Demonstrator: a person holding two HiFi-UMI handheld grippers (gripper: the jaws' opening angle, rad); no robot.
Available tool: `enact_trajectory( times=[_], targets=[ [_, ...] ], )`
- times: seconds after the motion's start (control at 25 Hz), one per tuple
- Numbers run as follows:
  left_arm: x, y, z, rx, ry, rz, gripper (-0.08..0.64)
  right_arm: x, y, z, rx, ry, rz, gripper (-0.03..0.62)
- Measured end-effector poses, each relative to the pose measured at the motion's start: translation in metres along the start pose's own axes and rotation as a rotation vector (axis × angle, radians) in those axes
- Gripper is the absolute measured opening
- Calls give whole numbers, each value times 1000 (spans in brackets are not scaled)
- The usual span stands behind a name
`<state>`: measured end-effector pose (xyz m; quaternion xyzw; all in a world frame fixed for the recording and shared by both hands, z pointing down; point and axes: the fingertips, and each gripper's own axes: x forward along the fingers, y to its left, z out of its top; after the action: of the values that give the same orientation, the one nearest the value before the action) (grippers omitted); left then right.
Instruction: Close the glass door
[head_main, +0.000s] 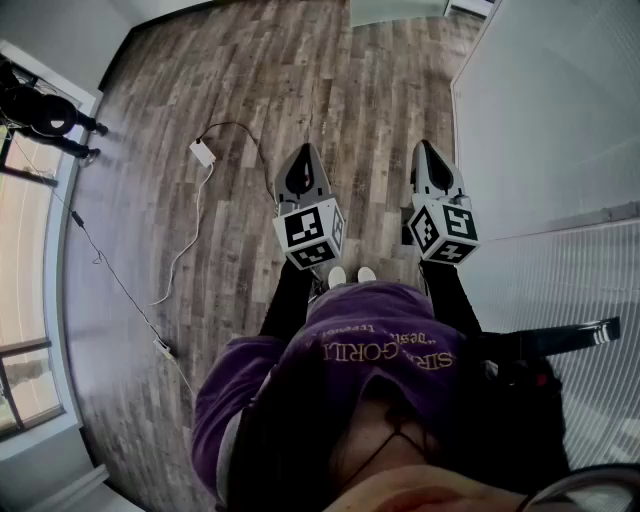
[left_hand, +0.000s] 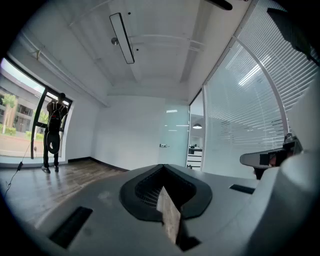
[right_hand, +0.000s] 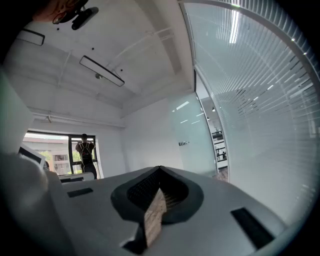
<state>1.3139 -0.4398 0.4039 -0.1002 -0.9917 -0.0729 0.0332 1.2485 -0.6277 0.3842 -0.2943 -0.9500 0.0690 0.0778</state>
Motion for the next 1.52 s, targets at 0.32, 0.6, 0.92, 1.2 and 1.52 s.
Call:
enact_trajectory(
  times=[0.32, 0.6, 0.92, 1.2, 1.52],
  targets=[
    [-1, 1, -1, 0, 4, 3, 2, 3, 2, -1, -2, -12, 16, -14],
    [-4, 4, -4, 5, 19, 9, 2, 3, 4, -2, 22, 6, 0, -14],
    [-7, 41, -7, -116, -4, 61, 2, 12, 15, -12, 27, 7, -6, -14],
    [0, 59, -27, -104, 43, 56, 2, 25, 20, -26, 5, 40, -57, -14],
    [35, 66, -37, -89, 97, 52, 2, 60, 30, -29, 4, 57, -35, -14]
  ],
)
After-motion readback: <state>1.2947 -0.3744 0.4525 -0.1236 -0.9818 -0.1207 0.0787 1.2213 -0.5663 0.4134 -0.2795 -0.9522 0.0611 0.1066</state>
